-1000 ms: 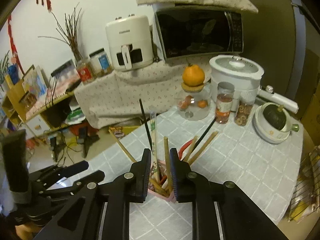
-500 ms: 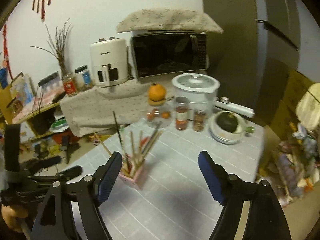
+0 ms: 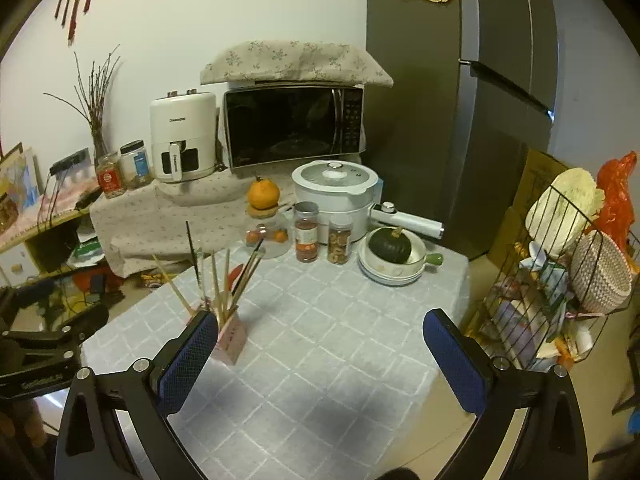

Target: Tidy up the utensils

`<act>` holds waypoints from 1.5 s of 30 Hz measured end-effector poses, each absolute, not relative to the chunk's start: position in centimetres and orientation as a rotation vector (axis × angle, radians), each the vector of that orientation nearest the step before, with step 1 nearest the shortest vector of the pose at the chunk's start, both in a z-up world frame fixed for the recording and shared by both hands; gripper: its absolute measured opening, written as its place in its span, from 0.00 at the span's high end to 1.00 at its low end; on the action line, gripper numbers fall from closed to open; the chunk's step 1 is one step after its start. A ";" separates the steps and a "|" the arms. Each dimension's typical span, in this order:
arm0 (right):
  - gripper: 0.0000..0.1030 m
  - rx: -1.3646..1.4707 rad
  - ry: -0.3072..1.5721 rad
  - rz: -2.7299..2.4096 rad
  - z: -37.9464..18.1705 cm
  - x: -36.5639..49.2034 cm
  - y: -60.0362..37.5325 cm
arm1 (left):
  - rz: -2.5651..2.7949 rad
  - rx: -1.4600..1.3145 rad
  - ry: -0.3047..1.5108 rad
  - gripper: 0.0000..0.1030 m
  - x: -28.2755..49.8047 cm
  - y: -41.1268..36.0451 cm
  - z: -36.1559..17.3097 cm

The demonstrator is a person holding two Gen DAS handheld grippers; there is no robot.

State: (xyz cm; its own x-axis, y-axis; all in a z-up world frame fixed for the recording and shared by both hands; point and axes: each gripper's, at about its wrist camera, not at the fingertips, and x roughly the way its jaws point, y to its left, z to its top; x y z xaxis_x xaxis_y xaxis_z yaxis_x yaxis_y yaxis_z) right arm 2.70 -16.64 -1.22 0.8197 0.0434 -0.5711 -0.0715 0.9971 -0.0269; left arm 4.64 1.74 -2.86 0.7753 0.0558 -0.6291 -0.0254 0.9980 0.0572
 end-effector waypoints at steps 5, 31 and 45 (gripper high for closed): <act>0.00 -0.039 0.613 0.056 -1.3 2.9 -17.0 | 0.027 0.053 0.673 0.01 4.4 0.9 -2.8; 0.00 -0.024 0.634 0.089 -1.7 3.3 -16.6 | 0.010 0.042 0.683 0.01 3.9 0.3 -2.9; 0.00 -0.023 0.636 0.092 -1.8 3.1 -16.5 | 0.021 0.042 0.680 0.01 3.9 0.5 -2.8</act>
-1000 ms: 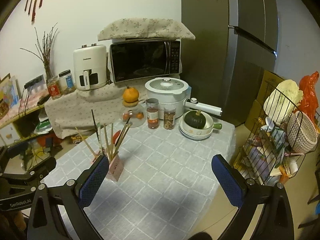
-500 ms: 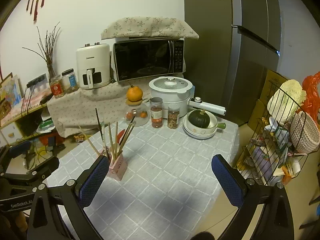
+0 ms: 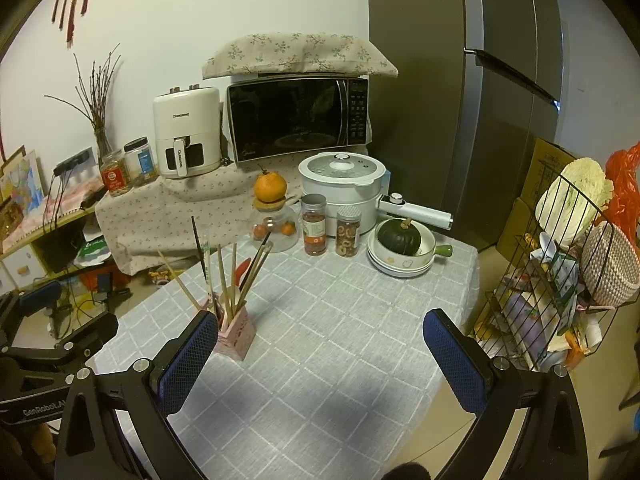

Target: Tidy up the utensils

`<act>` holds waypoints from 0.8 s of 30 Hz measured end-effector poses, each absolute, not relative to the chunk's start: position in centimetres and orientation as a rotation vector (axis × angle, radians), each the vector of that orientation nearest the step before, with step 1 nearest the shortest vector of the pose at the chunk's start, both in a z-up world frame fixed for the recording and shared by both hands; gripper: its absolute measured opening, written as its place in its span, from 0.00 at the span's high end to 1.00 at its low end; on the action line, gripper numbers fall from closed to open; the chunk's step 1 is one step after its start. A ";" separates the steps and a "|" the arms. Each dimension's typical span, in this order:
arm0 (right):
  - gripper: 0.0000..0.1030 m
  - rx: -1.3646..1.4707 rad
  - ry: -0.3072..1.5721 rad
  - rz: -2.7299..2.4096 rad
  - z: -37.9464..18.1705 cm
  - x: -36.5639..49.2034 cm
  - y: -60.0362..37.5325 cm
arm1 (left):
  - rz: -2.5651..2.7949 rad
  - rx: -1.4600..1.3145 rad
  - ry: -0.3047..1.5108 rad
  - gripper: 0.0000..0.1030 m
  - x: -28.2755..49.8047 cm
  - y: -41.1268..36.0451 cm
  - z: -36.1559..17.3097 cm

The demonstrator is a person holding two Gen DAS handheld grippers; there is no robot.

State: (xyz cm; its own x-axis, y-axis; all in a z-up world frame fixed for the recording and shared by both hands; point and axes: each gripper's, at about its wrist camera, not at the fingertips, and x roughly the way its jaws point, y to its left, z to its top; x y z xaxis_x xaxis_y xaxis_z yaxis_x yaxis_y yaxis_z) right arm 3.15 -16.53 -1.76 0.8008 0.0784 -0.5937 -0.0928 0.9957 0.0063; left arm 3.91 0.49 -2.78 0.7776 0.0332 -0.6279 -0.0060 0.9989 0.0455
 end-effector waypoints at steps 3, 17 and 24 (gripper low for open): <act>0.00 -0.025 0.633 0.092 -1.8 3.2 -16.5 | 0.026 0.042 0.674 0.01 3.9 0.5 -2.7; 0.00 -0.023 0.638 0.096 -1.7 3.2 -16.2 | 0.029 0.041 0.681 0.01 3.9 0.4 -2.8; 0.00 -0.023 0.638 0.096 -1.7 3.3 -16.2 | 0.027 0.039 0.682 0.01 3.9 0.5 -2.8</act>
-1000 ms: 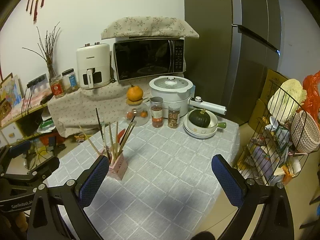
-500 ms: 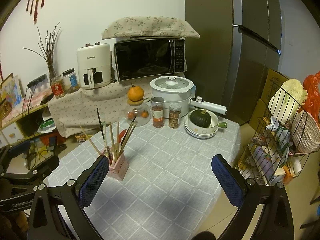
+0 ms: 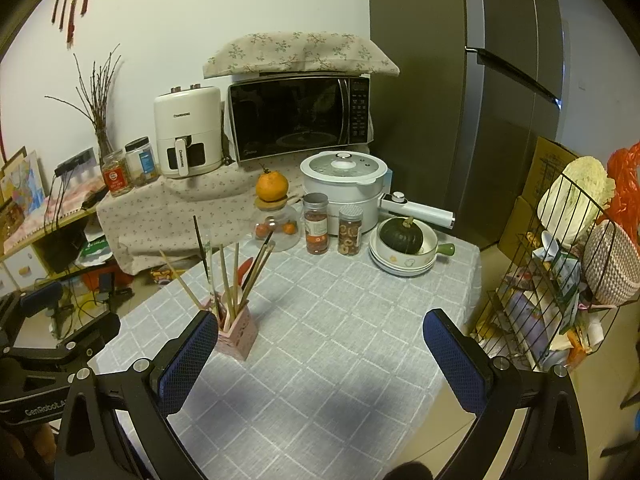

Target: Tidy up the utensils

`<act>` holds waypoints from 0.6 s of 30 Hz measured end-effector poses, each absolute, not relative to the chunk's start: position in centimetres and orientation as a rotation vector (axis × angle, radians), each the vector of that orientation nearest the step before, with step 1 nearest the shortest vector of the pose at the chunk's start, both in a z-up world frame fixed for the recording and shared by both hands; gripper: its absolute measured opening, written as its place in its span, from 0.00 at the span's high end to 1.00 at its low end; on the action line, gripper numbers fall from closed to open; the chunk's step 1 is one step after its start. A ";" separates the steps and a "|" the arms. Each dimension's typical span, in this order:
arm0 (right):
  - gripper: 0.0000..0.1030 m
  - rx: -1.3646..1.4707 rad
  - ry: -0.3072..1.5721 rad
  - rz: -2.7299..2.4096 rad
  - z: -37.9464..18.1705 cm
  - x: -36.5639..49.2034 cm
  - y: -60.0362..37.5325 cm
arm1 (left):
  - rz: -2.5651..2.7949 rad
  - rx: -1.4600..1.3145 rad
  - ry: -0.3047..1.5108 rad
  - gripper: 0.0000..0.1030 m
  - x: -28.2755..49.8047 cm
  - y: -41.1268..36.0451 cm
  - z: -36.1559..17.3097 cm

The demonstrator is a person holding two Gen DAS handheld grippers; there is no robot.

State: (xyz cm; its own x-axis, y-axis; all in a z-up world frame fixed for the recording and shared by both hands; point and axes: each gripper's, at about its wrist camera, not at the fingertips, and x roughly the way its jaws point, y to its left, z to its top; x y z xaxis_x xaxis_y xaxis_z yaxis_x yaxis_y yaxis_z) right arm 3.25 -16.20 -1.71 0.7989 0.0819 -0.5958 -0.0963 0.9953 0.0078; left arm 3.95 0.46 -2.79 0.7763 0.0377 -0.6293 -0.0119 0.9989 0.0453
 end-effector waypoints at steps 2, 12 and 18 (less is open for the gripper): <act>0.00 -0.022 0.638 0.095 -1.7 3.3 -16.2 | 0.028 0.040 0.681 0.01 3.9 0.4 -2.8; 0.00 -0.022 0.639 0.095 -1.7 3.3 -16.2 | 0.028 0.040 0.682 0.01 4.0 0.5 -2.7; 0.00 -0.016 0.646 0.098 -1.9 3.2 -15.9 | 0.025 0.031 0.698 0.01 4.0 0.4 -3.1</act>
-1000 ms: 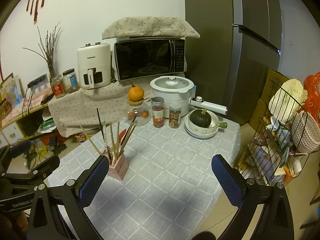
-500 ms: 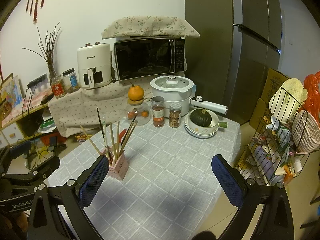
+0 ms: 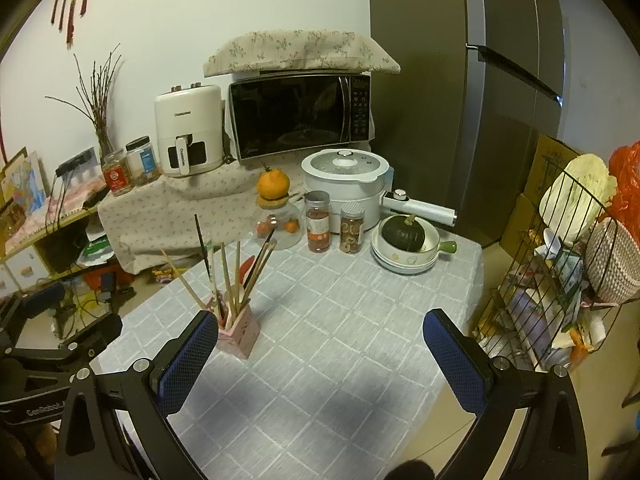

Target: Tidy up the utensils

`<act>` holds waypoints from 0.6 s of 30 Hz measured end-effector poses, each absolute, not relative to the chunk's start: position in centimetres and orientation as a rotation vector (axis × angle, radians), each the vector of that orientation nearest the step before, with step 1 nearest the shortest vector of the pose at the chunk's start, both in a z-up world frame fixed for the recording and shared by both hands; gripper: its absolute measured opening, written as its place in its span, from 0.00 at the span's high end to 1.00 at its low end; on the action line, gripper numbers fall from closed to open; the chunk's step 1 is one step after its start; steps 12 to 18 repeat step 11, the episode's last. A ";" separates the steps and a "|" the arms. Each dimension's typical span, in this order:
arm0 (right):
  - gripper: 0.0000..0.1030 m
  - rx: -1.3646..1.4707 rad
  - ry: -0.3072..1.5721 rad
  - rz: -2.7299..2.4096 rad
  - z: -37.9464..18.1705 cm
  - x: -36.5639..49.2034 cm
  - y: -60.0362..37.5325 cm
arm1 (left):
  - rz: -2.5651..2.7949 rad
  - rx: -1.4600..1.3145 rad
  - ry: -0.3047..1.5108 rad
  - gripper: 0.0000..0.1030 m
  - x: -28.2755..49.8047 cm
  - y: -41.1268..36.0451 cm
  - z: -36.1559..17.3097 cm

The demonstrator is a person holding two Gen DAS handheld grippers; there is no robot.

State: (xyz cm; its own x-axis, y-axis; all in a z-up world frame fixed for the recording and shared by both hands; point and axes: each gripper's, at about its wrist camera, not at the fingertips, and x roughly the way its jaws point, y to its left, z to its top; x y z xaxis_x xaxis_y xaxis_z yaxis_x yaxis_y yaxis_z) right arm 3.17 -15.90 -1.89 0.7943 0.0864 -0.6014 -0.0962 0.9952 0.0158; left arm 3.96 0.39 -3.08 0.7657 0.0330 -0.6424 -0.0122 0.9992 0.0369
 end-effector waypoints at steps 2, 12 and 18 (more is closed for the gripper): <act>0.00 -0.016 0.645 0.098 -1.9 3.2 -15.9 | 0.023 0.029 0.701 0.01 4.0 0.3 -3.1; 0.00 -0.015 0.648 0.098 -1.9 3.2 -15.9 | 0.007 0.037 0.699 0.01 4.0 0.1 -3.2; 0.00 -0.015 0.648 0.098 -1.9 3.2 -15.9 | 0.007 0.037 0.699 0.01 4.0 0.1 -3.2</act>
